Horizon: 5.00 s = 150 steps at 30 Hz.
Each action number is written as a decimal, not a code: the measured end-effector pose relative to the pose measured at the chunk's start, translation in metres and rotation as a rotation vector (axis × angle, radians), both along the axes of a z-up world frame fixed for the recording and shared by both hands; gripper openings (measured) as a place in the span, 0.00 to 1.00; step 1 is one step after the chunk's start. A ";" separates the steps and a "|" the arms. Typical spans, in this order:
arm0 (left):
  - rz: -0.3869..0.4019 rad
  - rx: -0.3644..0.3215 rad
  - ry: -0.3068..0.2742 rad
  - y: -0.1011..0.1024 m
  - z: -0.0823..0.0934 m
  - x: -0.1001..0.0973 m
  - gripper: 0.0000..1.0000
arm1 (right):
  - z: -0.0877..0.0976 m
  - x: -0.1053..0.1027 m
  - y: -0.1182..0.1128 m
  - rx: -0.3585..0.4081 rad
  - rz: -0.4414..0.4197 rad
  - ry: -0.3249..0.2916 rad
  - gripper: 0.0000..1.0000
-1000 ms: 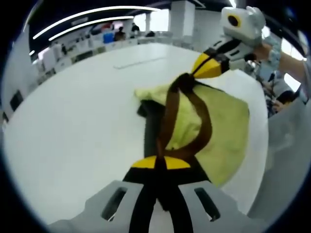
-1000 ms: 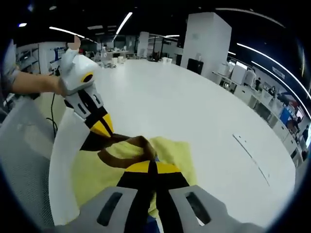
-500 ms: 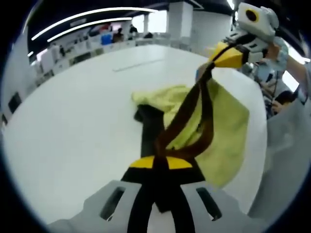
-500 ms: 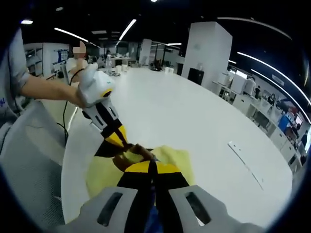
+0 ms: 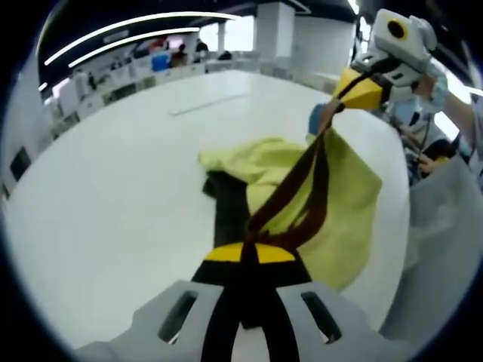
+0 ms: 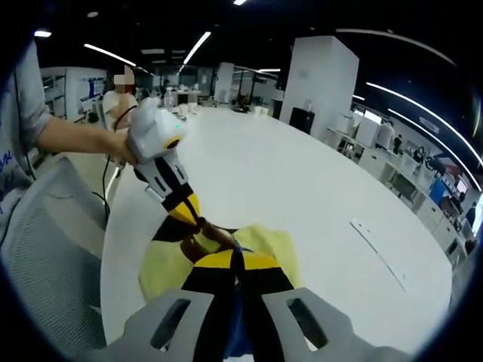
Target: Fold the garment on the visible template until the final outline fits inside the template.
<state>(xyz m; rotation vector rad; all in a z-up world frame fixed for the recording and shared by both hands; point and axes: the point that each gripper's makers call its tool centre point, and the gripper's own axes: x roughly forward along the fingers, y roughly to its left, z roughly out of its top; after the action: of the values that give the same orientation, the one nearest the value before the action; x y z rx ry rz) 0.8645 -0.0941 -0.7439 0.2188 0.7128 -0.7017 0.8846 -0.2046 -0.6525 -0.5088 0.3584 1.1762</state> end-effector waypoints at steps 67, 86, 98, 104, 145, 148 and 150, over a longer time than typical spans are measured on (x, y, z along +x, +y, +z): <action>-0.180 0.126 -0.338 -0.017 0.222 0.014 0.00 | 0.148 0.014 -0.048 0.154 -0.175 -0.205 0.01; -0.198 0.169 -0.469 -0.017 0.302 0.005 0.00 | 0.224 0.006 -0.046 0.210 -0.158 -0.350 0.01; -0.215 0.193 -0.564 -0.025 0.352 -0.004 0.00 | 0.276 -0.004 -0.048 0.248 -0.162 -0.451 0.01; -0.225 0.211 -0.612 -0.028 0.378 -0.015 0.00 | 0.297 -0.014 -0.051 0.227 -0.162 -0.526 0.01; -0.279 0.302 -0.709 -0.050 0.435 -0.122 0.00 | 0.354 -0.124 -0.066 0.259 -0.100 -0.706 0.01; -0.287 0.307 -0.690 -0.050 0.426 -0.121 0.00 | 0.341 -0.126 -0.067 0.246 -0.104 -0.689 0.01; -0.291 0.307 -0.682 -0.050 0.423 -0.120 0.00 | 0.332 -0.125 -0.067 0.238 -0.108 -0.671 0.01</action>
<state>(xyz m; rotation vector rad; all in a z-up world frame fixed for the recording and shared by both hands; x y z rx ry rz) 0.7448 -0.1446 -0.3214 0.8135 0.1263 -0.7298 0.7598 -0.2719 -0.3201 -0.6317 -0.3245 0.8667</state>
